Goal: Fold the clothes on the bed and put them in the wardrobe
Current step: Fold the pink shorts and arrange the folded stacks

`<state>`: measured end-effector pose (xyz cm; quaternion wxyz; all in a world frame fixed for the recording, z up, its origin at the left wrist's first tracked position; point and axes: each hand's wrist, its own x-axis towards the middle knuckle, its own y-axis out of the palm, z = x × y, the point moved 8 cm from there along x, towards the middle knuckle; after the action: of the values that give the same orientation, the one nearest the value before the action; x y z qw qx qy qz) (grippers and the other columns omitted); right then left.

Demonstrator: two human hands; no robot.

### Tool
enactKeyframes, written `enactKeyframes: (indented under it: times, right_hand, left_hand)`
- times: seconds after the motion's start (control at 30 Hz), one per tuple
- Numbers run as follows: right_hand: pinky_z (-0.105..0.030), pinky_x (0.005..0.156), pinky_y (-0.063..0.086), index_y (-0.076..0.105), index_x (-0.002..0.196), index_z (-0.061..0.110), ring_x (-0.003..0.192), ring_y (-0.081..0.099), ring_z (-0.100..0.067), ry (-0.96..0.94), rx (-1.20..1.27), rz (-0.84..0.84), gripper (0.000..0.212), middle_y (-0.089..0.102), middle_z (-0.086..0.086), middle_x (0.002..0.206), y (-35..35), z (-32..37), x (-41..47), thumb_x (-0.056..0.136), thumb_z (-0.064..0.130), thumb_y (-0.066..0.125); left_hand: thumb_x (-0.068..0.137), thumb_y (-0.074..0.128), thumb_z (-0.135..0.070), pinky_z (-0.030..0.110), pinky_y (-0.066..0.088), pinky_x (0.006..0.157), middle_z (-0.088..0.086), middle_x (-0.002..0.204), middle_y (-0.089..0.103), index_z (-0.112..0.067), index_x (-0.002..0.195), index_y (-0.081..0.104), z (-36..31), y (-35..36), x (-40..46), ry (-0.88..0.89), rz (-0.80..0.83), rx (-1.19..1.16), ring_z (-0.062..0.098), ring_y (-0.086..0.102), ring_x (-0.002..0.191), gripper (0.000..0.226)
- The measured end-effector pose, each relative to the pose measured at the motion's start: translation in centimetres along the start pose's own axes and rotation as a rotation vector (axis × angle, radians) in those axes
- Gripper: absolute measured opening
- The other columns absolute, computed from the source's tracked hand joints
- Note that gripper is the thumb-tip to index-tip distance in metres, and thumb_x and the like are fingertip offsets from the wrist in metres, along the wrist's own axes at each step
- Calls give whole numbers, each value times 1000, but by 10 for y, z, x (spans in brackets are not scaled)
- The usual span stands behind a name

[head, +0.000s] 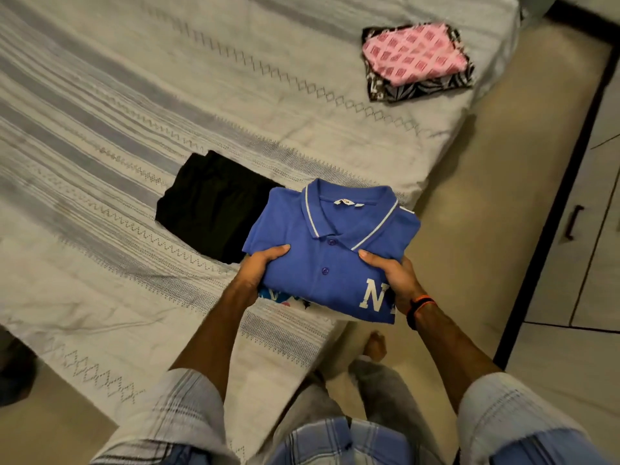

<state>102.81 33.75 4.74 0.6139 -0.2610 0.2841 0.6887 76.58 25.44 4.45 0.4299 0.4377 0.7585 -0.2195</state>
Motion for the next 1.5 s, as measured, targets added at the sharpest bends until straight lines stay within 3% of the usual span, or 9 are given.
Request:
enactKeyframes:
  times: [0.1,0.2,0.27,0.4,0.7,0.83,1.03,1.27,1.5]
  right_hand:
    - [-49,85,58,69,114,15,93,73,-31,-34,0,15,48,75,-6,105,-18,36,-1,69,19,87]
    - [-52,86,57,70,112,12,92,73,-33,-54,-4,45,46,75,-9,103,-35,66,8,69,17,87]
    - [-53,86,57,69,114,12,91,73,-34,-67,-26,68,51,75,-9,103,-49,91,19,67,20,88]
    - [-53,84,58,68,115,14,90,73,-33,-97,-70,126,55,76,-7,103,-74,143,47,65,24,90]
    - [-46,79,60,67,110,17,88,73,-29,-139,-169,181,47,76,-4,100,-100,242,105,69,24,87]
    - [-40,71,60,68,107,17,84,73,-28,-132,-190,196,42,77,-4,97,-94,269,140,70,22,86]
    - [-46,81,60,69,111,15,87,74,-29,-123,-240,204,43,76,-4,101,-73,310,199,72,19,85]
    - [-49,85,58,70,111,12,91,73,-30,-92,-245,228,43,76,-6,102,-34,363,265,71,16,85]
    - [-39,74,59,67,111,20,87,73,-25,-65,-270,245,45,76,0,101,9,409,354,70,15,86]
  left_hand:
    - [80,76,-29,43,54,89,2,105,66,-23,96,58,-18,30,-14,43,12,-9,26,63,99,25]
    - [82,74,-27,37,54,78,1,99,66,-23,93,57,-35,60,-25,88,6,-32,24,63,93,21]
    - [81,75,-28,35,53,74,1,100,66,-23,96,57,-51,84,-31,123,-8,-54,24,63,93,24]
    - [77,79,-32,40,56,80,3,111,67,-21,117,57,-77,128,-33,184,-50,-82,27,64,101,47]
    - [78,78,-31,36,55,76,0,105,68,-24,110,58,-127,196,-7,251,-115,-203,26,65,97,39]
    - [76,80,-31,39,57,78,3,106,70,-21,109,62,-147,209,25,240,-135,-240,28,67,96,39]
    - [67,86,-37,49,59,83,6,109,73,-17,121,64,-188,219,83,182,-112,-275,33,69,98,62]
    - [53,90,-40,47,59,83,4,111,73,-18,121,63,-259,221,136,171,-118,-299,31,69,98,77]
    - [50,90,-43,49,59,83,4,113,72,-18,124,62,-314,224,202,140,-168,-361,32,69,99,83]
